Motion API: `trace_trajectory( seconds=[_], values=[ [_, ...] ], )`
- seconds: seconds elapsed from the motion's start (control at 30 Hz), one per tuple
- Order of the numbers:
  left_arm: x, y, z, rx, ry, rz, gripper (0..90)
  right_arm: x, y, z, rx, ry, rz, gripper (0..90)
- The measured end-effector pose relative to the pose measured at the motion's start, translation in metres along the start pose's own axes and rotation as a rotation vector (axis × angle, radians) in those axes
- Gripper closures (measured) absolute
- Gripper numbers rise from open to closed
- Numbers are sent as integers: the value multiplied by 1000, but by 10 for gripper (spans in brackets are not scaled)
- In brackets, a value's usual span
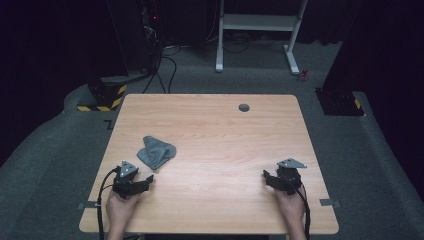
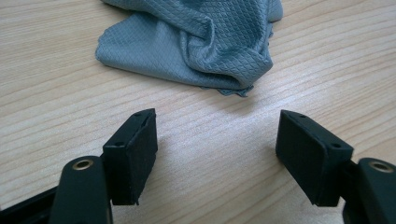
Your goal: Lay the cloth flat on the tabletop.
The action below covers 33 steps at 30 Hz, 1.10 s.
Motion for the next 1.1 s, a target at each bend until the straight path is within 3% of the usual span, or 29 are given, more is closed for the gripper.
trace_trajectory(
  seconds=[0.47, 1.1],
  values=[
    [0, 0, 0, -2, 1, 0, 296, 0, 0, 0, 1, 0, 0, 327],
    [1, -6, 0, 16, 17, -20, 191, 0, 0, 0, 0, 0, 0, 327]
  ],
)
Point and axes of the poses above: each handheld gripper's, and its own axes: x roughly forward along the jaws, z roughly out of its top, y roughly to its left, the point moved 9 cm from there along x, roughly forward along the jaws, and after that the axes turned 11 degrees about z, right-handed, at the moved point
